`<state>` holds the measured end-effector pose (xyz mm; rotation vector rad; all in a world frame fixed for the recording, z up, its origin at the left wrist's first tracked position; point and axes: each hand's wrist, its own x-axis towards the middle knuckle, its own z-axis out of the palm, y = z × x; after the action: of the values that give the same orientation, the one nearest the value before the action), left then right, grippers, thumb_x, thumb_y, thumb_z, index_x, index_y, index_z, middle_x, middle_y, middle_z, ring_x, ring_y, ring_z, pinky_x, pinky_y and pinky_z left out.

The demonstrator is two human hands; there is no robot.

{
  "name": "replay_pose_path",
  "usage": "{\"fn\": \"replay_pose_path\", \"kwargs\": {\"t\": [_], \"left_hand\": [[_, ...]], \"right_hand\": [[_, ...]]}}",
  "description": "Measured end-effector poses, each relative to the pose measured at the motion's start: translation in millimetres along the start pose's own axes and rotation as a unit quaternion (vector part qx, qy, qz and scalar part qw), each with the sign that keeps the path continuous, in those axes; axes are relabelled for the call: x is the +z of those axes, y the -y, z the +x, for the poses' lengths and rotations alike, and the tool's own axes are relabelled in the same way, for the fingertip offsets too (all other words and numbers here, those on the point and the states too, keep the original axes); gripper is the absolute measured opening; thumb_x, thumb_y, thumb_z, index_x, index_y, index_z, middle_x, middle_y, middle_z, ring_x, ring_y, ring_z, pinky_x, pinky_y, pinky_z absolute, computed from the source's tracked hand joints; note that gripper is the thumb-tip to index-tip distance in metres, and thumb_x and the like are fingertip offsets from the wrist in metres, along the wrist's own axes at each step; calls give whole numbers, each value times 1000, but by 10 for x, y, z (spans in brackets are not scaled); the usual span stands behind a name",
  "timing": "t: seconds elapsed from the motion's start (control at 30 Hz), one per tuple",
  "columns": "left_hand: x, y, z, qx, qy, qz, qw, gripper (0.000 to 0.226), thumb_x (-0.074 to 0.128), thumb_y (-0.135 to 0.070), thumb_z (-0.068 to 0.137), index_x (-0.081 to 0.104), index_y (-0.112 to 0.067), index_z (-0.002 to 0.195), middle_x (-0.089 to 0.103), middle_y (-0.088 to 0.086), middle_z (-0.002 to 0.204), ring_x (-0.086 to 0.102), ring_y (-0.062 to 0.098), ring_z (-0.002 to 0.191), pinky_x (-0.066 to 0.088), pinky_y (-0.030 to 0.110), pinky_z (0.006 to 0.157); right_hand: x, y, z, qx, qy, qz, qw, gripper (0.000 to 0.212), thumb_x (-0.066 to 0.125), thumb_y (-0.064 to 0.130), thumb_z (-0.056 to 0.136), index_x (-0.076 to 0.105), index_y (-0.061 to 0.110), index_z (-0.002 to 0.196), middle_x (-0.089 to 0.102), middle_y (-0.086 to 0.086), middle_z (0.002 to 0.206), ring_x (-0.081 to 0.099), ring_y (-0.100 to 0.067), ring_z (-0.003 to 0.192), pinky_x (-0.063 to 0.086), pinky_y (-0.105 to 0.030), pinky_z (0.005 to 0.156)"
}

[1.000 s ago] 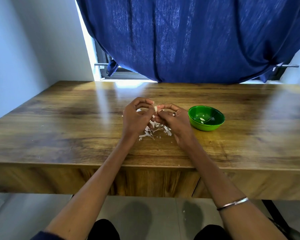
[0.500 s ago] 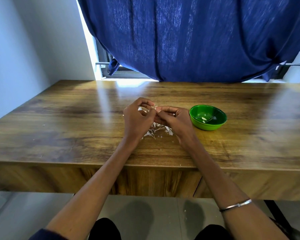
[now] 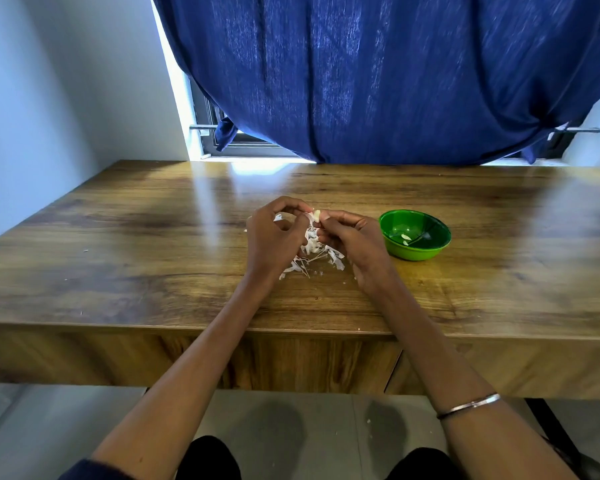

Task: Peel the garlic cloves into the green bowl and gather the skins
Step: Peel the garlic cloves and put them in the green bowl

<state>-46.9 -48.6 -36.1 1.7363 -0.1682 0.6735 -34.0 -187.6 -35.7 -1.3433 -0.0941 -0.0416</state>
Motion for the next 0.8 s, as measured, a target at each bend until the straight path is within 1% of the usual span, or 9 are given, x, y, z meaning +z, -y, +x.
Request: {"fn": "replay_pose_path", "kwargs": {"t": [0.1,0.2,0.3,0.4,0.5,0.6,0.67,0.8], "left_hand": [[-1,-18,-10,-18,9,-21,1000,15,65,0,91,74,-12,89,74,0,85,67,19,51,53,31,43],[-2,-39,-18,-26,19,-32,999,4,72,-11,94,74,-8,92,75,1,87,69,20,52,52,30,43],[-8,-34,-17,-29,20,-26,999,11,80,-17,89,75,-8,93,76,0,84,71,21,53,50,28,42],[-25,-17,-4,-37,22,-31,999,9,81,-14,88,76,-9,93,76,-1,82,71,20,54,52,28,43],[-30,-11,2,-34,18,-37,999,8,80,-11,88,77,-8,94,76,0,83,70,18,55,53,30,44],[-31,-4,-2,-18,17,-26,999,9,82,-12,87,77,-9,94,76,-2,82,70,16,54,51,28,44],[-30,2,2,-10,19,-23,1000,9,82,-12,86,77,-9,94,77,-1,83,70,16,53,51,28,43],[-47,18,30,-32,15,-57,998,6,82,-10,86,77,-11,91,78,0,83,68,17,53,49,27,43]], "right_hand": [[-12,-17,17,2,-5,-10,1000,13,72,11,92,76,5,103,75,-7,83,68,-13,71,57,-22,71],[-8,-7,5,-6,-6,-18,1000,15,71,11,93,75,4,105,76,-10,88,67,-12,71,57,-21,69],[-5,5,-5,-18,-17,-34,999,15,72,12,92,76,5,105,77,-9,86,68,-13,70,57,-20,67],[4,16,-14,-25,-21,-42,999,14,72,10,92,75,5,104,77,-8,84,69,-11,68,57,-20,64],[19,33,-26,-29,-18,-38,999,10,71,8,92,73,5,102,77,-11,87,70,-13,69,58,-21,62],[34,35,-36,-44,-20,-61,997,13,72,15,93,74,6,101,77,-13,89,72,-18,73,60,-25,64],[37,31,-36,-50,-22,-71,996,13,73,15,92,75,5,101,77,-14,88,73,-17,73,60,-26,64],[18,35,-29,-34,-19,-41,998,16,73,13,92,75,3,103,77,-12,89,71,-16,76,61,-27,67]]}}
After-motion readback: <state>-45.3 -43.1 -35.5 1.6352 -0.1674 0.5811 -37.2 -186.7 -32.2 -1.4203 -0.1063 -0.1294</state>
